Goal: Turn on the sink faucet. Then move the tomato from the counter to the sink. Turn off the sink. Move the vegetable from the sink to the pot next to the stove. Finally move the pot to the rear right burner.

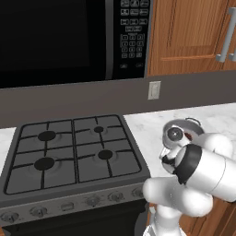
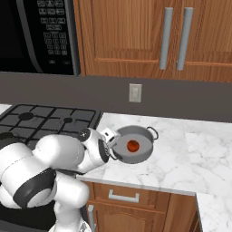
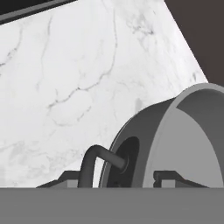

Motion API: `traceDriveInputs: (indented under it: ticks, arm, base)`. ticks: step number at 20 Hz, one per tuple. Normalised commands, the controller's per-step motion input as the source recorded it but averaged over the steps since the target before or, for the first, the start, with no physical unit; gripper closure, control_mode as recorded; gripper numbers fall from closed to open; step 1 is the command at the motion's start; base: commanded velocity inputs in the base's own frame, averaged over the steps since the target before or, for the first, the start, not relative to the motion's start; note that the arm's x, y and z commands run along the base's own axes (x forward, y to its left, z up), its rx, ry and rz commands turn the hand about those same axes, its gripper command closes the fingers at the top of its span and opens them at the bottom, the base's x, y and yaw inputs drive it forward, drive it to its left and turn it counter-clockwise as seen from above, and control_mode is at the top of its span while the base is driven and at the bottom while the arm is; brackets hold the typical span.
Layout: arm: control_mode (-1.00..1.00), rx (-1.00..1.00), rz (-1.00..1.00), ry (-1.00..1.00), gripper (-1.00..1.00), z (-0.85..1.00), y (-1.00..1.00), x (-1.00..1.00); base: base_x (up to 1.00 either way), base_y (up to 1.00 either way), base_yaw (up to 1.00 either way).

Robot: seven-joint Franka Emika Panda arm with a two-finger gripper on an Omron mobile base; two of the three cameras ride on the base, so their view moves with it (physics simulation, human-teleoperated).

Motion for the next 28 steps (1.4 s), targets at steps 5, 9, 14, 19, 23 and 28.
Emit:
traceDriveInputs:
  ticks: [5, 9, 14, 19, 23, 28]
  arm:
    - [-1.0, -0.05, 0.16, 0.02, 1.0, 0.6, 0.59, 0.0]
    - [-1.0, -0.03, 0.21, 0.11, 1.0, 0.55, 0.63, 0.07]
    - [-1.0, -0.03, 0.27, 0.2, 1.0, 0.23, 0.75, 0.1]
    - [-1.0, -0.01, 0.29, 0.17, 1.0, 0.1, 0.72, 0.11]
    - [-1.0, -0.01, 0.29, 0.13, 1.0, 0.01, 0.73, 0.17]
    - [-1.0, -0.03, 0.24, 0.03, 1.0, -0.15, 0.81, 0.24]
  base:
    - [0.0, 0.0, 0.0]
    - [0.0, 0.0, 0.0]
    - [0.0, 0.0, 0.0]
    - [0.0, 0.0, 0.0]
    - [0.0, 0.0, 0.0]
    - [0.0, 0.0, 0.0]
